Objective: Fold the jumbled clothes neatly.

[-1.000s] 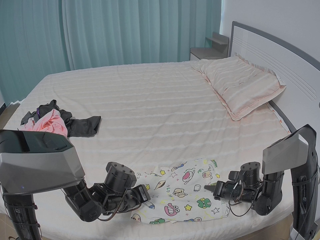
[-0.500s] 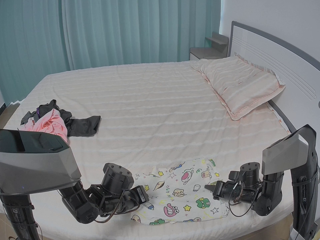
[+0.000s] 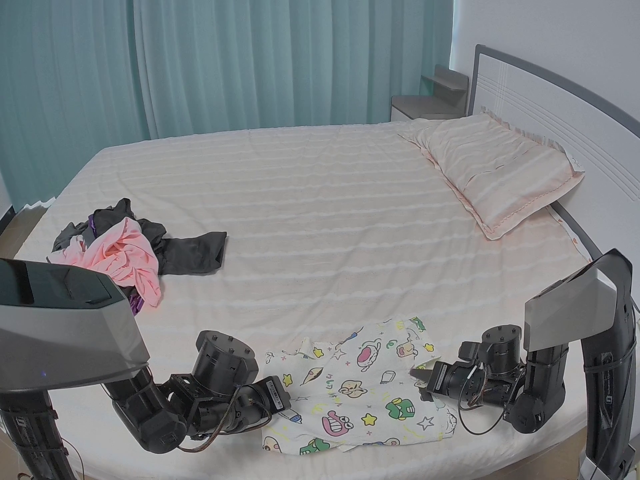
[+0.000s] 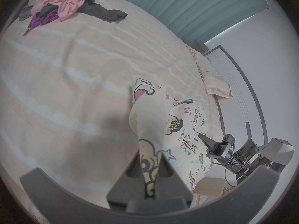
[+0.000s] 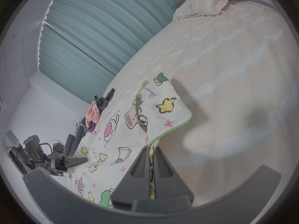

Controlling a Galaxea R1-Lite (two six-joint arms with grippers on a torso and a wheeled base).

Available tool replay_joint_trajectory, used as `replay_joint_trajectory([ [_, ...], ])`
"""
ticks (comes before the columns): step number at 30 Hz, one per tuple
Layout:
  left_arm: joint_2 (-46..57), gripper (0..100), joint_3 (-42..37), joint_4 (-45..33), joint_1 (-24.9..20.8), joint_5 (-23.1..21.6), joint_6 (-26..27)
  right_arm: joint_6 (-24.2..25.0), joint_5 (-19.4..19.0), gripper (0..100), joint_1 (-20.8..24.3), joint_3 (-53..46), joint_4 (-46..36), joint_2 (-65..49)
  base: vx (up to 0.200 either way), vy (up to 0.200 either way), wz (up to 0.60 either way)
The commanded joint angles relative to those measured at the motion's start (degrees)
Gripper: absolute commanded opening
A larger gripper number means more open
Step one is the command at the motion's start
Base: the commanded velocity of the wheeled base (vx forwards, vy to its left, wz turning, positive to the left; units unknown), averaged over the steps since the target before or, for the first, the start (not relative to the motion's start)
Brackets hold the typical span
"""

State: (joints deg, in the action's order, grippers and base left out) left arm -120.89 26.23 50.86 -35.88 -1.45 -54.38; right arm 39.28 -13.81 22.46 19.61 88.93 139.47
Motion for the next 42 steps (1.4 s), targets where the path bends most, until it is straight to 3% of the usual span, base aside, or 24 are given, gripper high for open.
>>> replay_joint_trajectory([
  [1,0.40,0,-0.39,0.12,0.02,-0.04,0.15,0.01,-0.16,0,0.13,-0.02,0.45,-0.17,0.000,0.200,0.00],
  [29,-0.04,0,-0.57,0.29,0.02,-0.13,0.15,0.18,-0.25,0,1.54,-2.12,0.81,-2.71,0.000,0.200,0.00],
  [38,-0.57,0,-0.66,0.29,-0.16,-0.22,-0.02,0.10,-0.16,0,2.07,-3.79,0.81,-3.15,0.000,0.000,0.00],
  [39,-0.83,0,-0.66,0.29,-0.25,-0.13,-0.02,0.10,-0.16,100,2.15,-4.06,0.72,-3.24,0.000,0.000,0.00],
  [40,-0.83,100,-0.66,0.29,-0.25,-0.13,-0.02,0.01,-0.16,100,2.24,-4.41,0.81,-3.33,0.000,0.000,0.00],
  [42,-0.92,100,-0.75,0.29,-0.25,-0.31,-0.11,-0.25,-0.07,100,2.33,-5.20,0.81,-3.77,0.000,0.000,0.00],
])
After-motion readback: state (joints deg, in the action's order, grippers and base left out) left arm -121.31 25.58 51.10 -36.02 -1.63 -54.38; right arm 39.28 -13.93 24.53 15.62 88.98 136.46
